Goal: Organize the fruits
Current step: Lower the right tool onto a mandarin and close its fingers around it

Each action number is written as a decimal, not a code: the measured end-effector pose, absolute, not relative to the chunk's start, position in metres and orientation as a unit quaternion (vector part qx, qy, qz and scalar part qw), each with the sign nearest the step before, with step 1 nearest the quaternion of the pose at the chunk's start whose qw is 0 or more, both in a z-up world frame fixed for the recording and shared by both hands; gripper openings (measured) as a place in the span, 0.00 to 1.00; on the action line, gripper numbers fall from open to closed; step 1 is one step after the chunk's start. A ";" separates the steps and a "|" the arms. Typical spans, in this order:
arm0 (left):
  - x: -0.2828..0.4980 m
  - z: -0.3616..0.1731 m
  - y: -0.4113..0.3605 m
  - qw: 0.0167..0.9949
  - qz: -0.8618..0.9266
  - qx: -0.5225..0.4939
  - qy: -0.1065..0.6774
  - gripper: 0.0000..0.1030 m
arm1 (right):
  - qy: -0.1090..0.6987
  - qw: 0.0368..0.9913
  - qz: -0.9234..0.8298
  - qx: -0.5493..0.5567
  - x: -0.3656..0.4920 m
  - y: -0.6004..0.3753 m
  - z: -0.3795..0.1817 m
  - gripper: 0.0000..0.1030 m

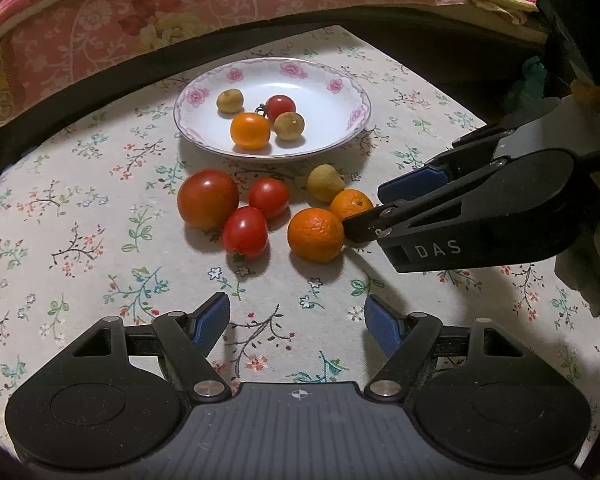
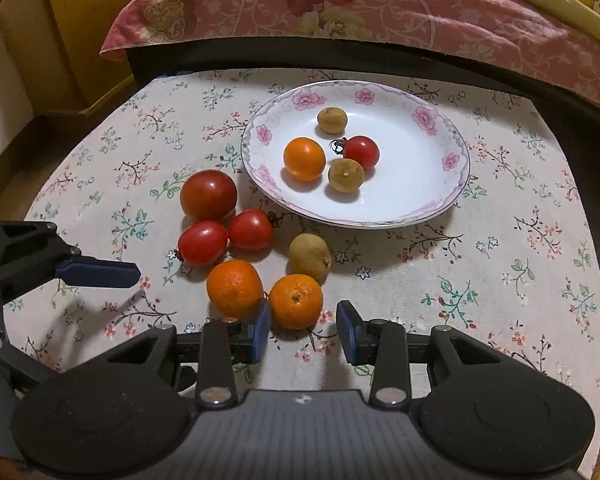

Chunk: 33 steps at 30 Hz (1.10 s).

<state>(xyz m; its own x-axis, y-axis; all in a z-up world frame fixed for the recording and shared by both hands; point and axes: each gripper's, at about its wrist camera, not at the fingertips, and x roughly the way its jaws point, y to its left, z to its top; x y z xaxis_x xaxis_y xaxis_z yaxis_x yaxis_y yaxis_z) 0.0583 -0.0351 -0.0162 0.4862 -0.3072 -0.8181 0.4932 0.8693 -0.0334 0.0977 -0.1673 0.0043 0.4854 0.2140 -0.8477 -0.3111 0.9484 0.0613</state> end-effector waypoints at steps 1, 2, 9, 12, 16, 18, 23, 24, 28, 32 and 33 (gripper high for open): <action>0.058 -0.016 -0.035 0.856 -0.234 0.104 0.450 0.78 | 0.483 0.860 0.153 -0.052 0.098 -0.167 0.004 0.34; 0.058 -0.016 -0.035 0.856 -0.235 0.104 0.450 0.78 | 0.483 0.860 0.154 -0.053 0.097 -0.167 0.005 0.34; 0.059 -0.018 -0.035 0.854 -0.237 0.102 0.452 0.78 | 0.483 0.860 0.156 -0.061 0.098 -0.166 0.005 0.34; 0.058 -0.017 -0.035 0.854 -0.238 0.102 0.451 0.79 | 0.483 0.859 0.157 -0.062 0.098 -0.166 0.005 0.34; 0.058 -0.017 -0.035 0.854 -0.240 0.102 0.451 0.79 | 0.484 0.858 0.158 -0.064 0.098 -0.166 0.005 0.34; 0.058 -0.017 -0.035 0.854 -0.239 0.102 0.451 0.79 | 0.485 0.858 0.159 -0.066 0.098 -0.166 0.005 0.34; 0.058 -0.017 -0.035 0.853 -0.239 0.102 0.452 0.79 | 0.487 0.856 0.162 -0.067 0.098 -0.166 0.005 0.34; 0.058 -0.018 -0.035 0.853 -0.240 0.102 0.452 0.79 | 0.487 0.856 0.162 -0.068 0.098 -0.165 0.004 0.34; 0.058 -0.018 -0.036 0.852 -0.241 0.103 0.453 0.79 | 0.486 0.856 0.162 -0.070 0.098 -0.164 0.005 0.34; 0.058 -0.019 -0.036 0.852 -0.242 0.103 0.453 0.79 | 0.486 0.856 0.162 -0.070 0.099 -0.164 0.005 0.34; 0.058 -0.019 -0.036 0.852 -0.242 0.103 0.453 0.79 | 0.486 0.856 0.162 -0.070 0.099 -0.164 0.005 0.34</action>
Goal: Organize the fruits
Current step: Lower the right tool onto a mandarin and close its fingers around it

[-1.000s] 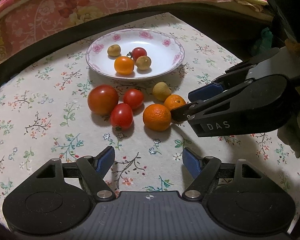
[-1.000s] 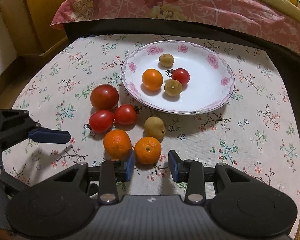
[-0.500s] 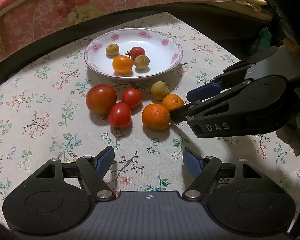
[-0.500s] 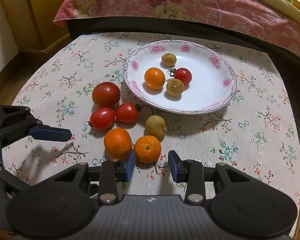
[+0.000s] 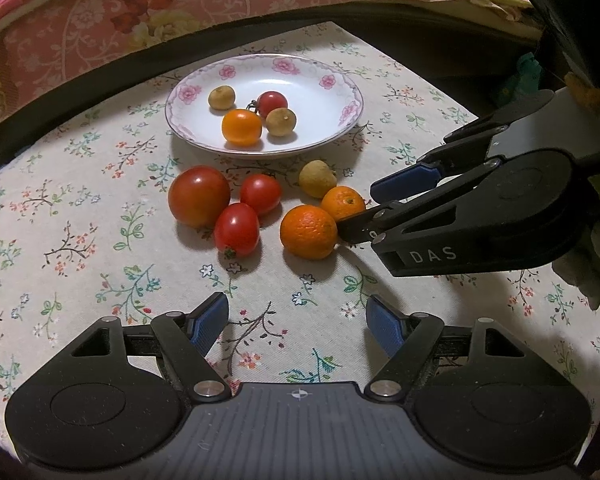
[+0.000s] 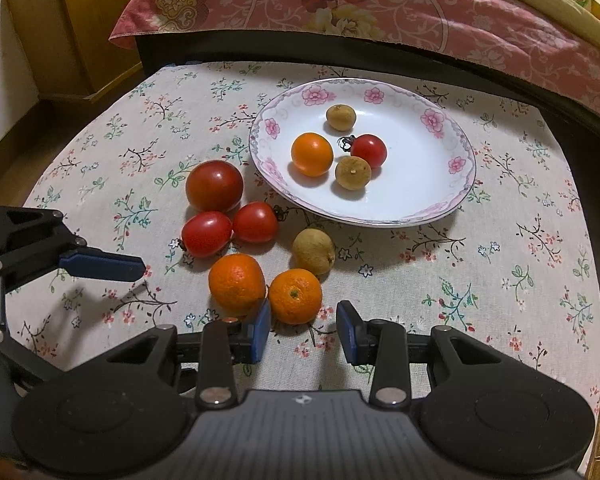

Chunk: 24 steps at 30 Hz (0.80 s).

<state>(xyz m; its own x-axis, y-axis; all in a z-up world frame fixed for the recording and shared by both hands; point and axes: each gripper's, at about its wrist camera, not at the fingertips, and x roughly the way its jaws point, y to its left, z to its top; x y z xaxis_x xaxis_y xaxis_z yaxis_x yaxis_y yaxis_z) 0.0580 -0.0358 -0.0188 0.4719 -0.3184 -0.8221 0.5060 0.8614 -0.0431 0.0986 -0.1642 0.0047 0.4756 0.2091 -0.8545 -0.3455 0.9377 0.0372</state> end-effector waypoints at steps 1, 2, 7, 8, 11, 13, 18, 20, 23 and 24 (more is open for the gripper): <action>0.058 -0.019 -0.036 0.851 -0.242 0.104 0.454 0.79 | 0.486 0.856 0.162 -0.070 0.099 -0.164 0.005 0.34; 0.058 -0.019 -0.036 0.851 -0.242 0.104 0.454 0.79 | 0.486 0.856 0.162 -0.070 0.099 -0.164 0.005 0.34; 0.058 -0.019 -0.035 0.851 -0.243 0.104 0.454 0.79 | 0.486 0.856 0.162 -0.070 0.099 -0.165 0.005 0.34; 0.058 -0.019 -0.035 0.851 -0.243 0.104 0.454 0.79 | 0.486 0.856 0.162 -0.071 0.099 -0.165 0.005 0.34; 0.058 -0.019 -0.035 0.851 -0.243 0.104 0.454 0.79 | 0.486 0.855 0.162 -0.074 0.099 -0.164 0.005 0.34; 0.058 -0.019 -0.035 0.851 -0.243 0.104 0.454 0.79 | 0.486 0.855 0.164 -0.078 0.098 -0.162 0.005 0.33; 0.058 -0.018 -0.034 0.852 -0.244 0.103 0.452 0.79 | 0.485 0.855 0.170 -0.068 0.097 -0.165 0.006 0.23; 0.059 -0.019 -0.034 0.852 -0.244 0.103 0.453 0.79 | 0.484 0.856 0.169 -0.066 0.096 -0.167 0.007 0.22; 0.059 -0.019 -0.034 0.852 -0.243 0.103 0.453 0.79 | 0.487 0.854 0.172 -0.057 0.097 -0.169 0.007 0.22; 0.059 -0.019 -0.034 0.852 -0.243 0.103 0.453 0.79 | 0.488 0.854 0.173 -0.056 0.097 -0.170 0.007 0.22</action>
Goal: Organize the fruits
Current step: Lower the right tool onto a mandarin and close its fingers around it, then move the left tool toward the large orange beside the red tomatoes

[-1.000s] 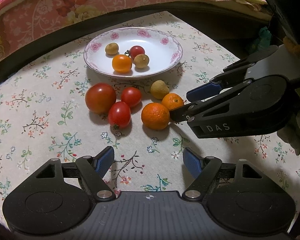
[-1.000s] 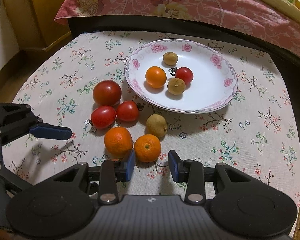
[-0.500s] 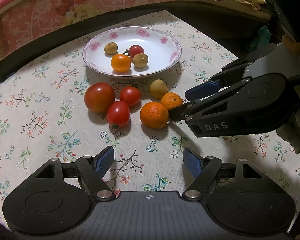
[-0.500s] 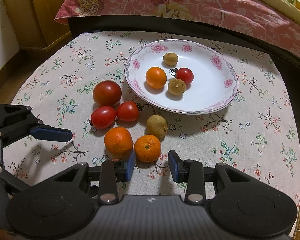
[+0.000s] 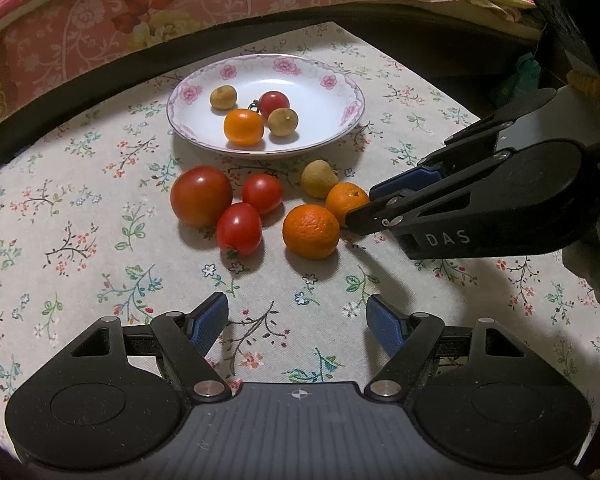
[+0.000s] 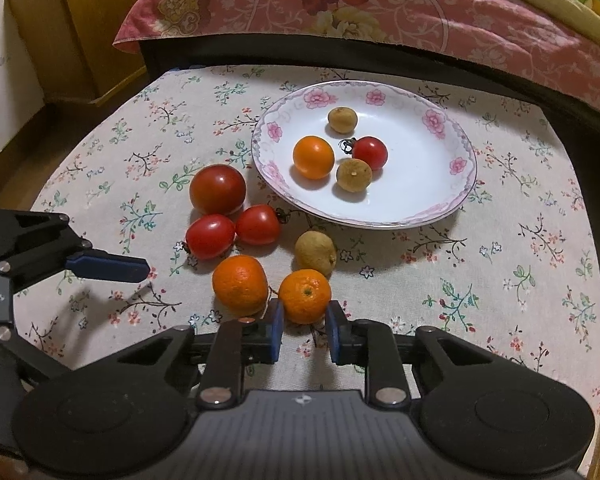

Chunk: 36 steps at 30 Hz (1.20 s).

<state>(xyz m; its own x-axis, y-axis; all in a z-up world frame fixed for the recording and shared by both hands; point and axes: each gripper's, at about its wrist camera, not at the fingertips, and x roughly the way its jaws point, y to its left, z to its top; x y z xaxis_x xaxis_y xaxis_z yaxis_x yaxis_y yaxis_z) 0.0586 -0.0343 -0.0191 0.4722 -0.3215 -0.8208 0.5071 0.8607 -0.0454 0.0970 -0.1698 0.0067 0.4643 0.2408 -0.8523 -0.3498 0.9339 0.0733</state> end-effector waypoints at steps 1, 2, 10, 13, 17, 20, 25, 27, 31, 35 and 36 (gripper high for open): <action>0.059 -0.019 -0.034 0.852 -0.243 0.102 0.452 0.79 | 0.489 0.853 0.174 -0.055 0.097 -0.170 0.006 0.22; 0.059 -0.019 -0.034 0.852 -0.243 0.102 0.452 0.79 | 0.487 0.854 0.174 -0.051 0.097 -0.170 0.006 0.22; 0.057 -0.017 -0.038 0.854 -0.243 0.113 0.445 0.79 | 0.485 0.857 0.168 -0.045 0.102 -0.170 0.003 0.23; 0.057 -0.015 -0.040 0.858 -0.235 0.123 0.441 0.82 | 0.487 0.857 0.167 -0.033 0.105 -0.171 0.001 0.24; 0.056 -0.014 -0.044 0.860 -0.225 0.138 0.436 0.83 | 0.482 0.860 0.163 -0.037 0.106 -0.166 0.000 0.25; 0.057 -0.015 -0.046 0.861 -0.205 0.155 0.439 0.84 | 0.483 0.860 0.160 -0.034 0.106 -0.165 0.000 0.25; 0.059 -0.017 -0.047 0.860 -0.187 0.171 0.442 0.84 | 0.481 0.861 0.158 -0.037 0.106 -0.163 0.000 0.25; 0.058 -0.018 -0.049 0.861 -0.179 0.185 0.439 0.84 | 0.483 0.861 0.156 -0.038 0.106 -0.164 0.000 0.25; 0.057 -0.020 -0.052 0.860 -0.174 0.199 0.436 0.84 | 0.479 0.863 0.150 -0.054 0.103 -0.163 0.003 0.25; 0.055 -0.021 -0.057 0.860 -0.170 0.219 0.428 0.84 | 0.479 0.864 0.146 -0.054 0.102 -0.166 0.005 0.25; 0.055 -0.021 -0.058 0.860 -0.171 0.222 0.426 0.84 | 0.480 0.864 0.146 -0.054 0.102 -0.167 0.005 0.25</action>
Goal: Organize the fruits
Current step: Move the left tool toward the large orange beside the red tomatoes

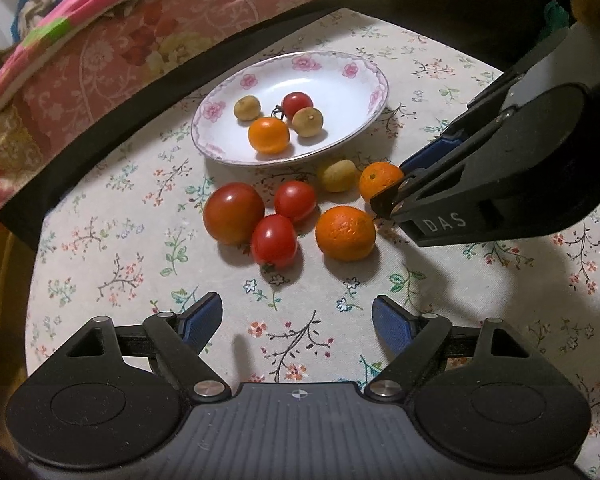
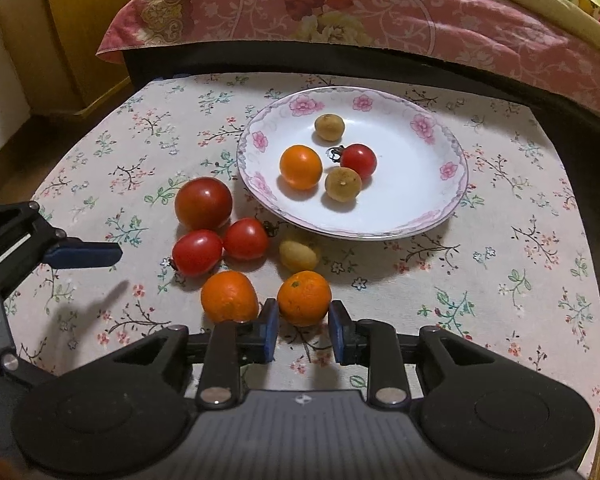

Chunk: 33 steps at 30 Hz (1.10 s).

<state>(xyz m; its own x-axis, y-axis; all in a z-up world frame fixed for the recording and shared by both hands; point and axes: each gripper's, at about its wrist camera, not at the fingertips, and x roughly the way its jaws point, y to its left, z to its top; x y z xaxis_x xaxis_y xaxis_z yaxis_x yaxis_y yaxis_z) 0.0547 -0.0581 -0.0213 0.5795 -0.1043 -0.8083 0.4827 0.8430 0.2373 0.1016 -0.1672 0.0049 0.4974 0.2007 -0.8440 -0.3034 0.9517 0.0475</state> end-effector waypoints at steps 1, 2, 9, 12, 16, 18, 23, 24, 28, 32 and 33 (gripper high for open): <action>0.054 -0.021 -0.060 0.860 -0.171 0.226 0.423 0.84 | 0.479 0.864 0.145 -0.054 0.101 -0.168 0.005 0.25; 0.054 -0.022 -0.061 0.861 -0.171 0.231 0.421 0.84 | 0.479 0.864 0.145 -0.054 0.101 -0.168 0.006 0.25; 0.048 -0.029 -0.073 0.860 -0.163 0.282 0.393 0.84 | 0.479 0.866 0.139 -0.050 0.100 -0.175 0.006 0.25; 0.048 -0.028 -0.073 0.859 -0.171 0.276 0.396 0.84 | 0.480 0.865 0.137 -0.048 0.099 -0.177 0.006 0.25; 0.054 -0.026 -0.069 0.858 -0.180 0.239 0.417 0.84 | 0.481 0.864 0.139 -0.049 0.099 -0.176 0.006 0.25; 0.055 -0.026 -0.069 0.859 -0.179 0.234 0.420 0.84 | 0.482 0.864 0.138 -0.049 0.099 -0.177 0.006 0.25; 0.055 -0.026 -0.075 0.857 -0.184 0.234 0.422 0.84 | 0.481 0.865 0.136 -0.047 0.098 -0.180 0.007 0.25; 0.054 -0.027 -0.076 0.856 -0.185 0.234 0.422 0.84 | 0.481 0.865 0.135 -0.046 0.098 -0.181 0.007 0.25; 0.056 -0.028 -0.079 0.854 -0.190 0.228 0.428 0.84 | 0.482 0.865 0.135 -0.045 0.098 -0.182 0.007 0.25; 0.062 -0.029 -0.079 0.851 -0.194 0.212 0.439 0.84 | 0.481 0.866 0.133 -0.041 0.097 -0.186 0.007 0.25; 0.064 -0.030 -0.079 0.851 -0.195 0.207 0.442 0.84 | 0.480 0.866 0.132 -0.040 0.097 -0.187 0.007 0.25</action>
<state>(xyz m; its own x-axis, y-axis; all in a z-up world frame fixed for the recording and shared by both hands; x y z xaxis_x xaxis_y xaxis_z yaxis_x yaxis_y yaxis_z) 0.0637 -0.0785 -0.0296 0.5327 -0.1486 -0.8331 0.5143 0.8387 0.1793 0.0968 -0.1869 0.0074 0.5034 0.1909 -0.8427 -0.2679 0.9617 0.0578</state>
